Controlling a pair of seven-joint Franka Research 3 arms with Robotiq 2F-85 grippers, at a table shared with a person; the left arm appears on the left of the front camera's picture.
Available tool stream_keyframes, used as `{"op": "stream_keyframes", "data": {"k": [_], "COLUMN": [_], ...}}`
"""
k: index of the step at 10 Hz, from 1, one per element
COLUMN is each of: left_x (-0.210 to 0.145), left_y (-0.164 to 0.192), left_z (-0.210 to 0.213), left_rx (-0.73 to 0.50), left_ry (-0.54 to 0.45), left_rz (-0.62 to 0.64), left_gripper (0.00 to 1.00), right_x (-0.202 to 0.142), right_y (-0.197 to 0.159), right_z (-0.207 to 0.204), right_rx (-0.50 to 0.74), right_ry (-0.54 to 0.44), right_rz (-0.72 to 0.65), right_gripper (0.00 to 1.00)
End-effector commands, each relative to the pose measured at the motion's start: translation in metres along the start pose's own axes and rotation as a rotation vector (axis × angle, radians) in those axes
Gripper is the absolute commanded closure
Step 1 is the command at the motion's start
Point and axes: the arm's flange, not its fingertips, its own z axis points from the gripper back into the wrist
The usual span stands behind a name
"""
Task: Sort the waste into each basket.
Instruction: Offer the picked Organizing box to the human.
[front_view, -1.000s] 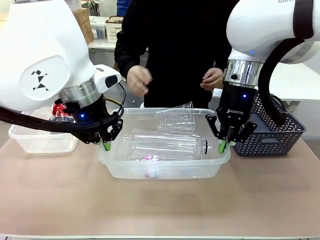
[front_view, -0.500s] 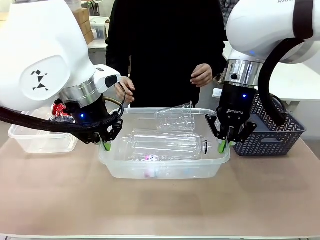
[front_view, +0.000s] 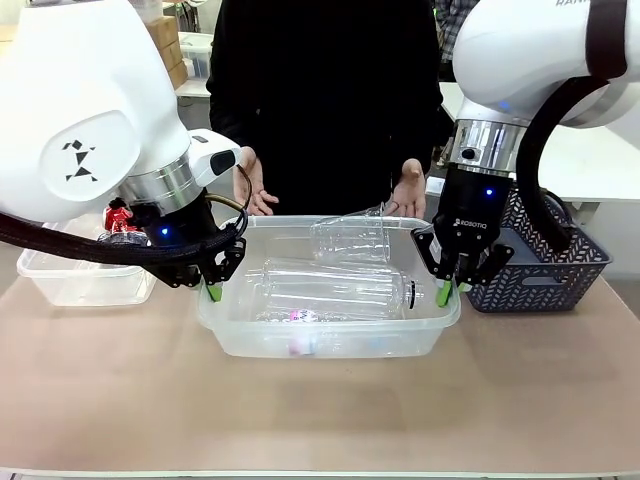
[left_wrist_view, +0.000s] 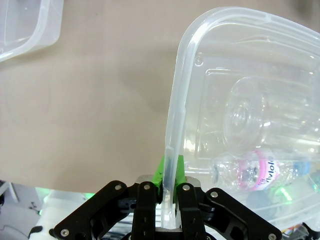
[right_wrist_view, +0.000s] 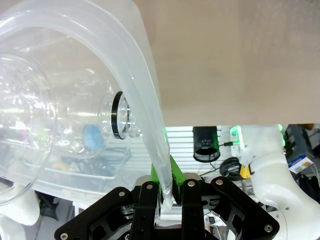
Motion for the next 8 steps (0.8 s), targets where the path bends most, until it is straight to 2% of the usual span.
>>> {"op": "stream_keyframes", "data": {"k": [1, 2, 3, 4, 6, 8], "left_x": [0.029, 0.073, 0.103, 0.121, 0.132, 0.138], "left_y": [0.000, 0.003, 0.005, 0.005, 0.008, 0.012], "left_z": [0.001, 0.001, -0.002, -0.006, -0.019, -0.032], "left_rx": [-0.010, -0.012, 0.013, 0.010, -0.002, -0.033], "left_ry": [0.029, 0.028, 0.019, -0.006, 0.000, 0.003], "left_rz": [-0.038, -0.001, 0.054, 0.057, 0.076, 0.089], "left_gripper": [0.93, 0.93, 0.93, 0.93, 0.93, 0.93], "right_x": [0.025, 0.064, 0.095, 0.118, 0.138, 0.151], "right_y": [0.014, 0.034, 0.046, 0.053, 0.050, 0.046], "right_z": [0.018, 0.039, 0.050, 0.055, 0.051, 0.041], "right_rx": [0.012, 0.039, 0.069, 0.111, 0.162, 0.142], "right_ry": [0.019, 0.033, 0.034, 0.027, 0.018, 0.003], "right_rz": [-0.008, 0.031, 0.021, 0.017, -0.004, -0.071], "right_gripper": [0.94, 0.94, 0.94, 0.94, 0.94, 0.94]}}
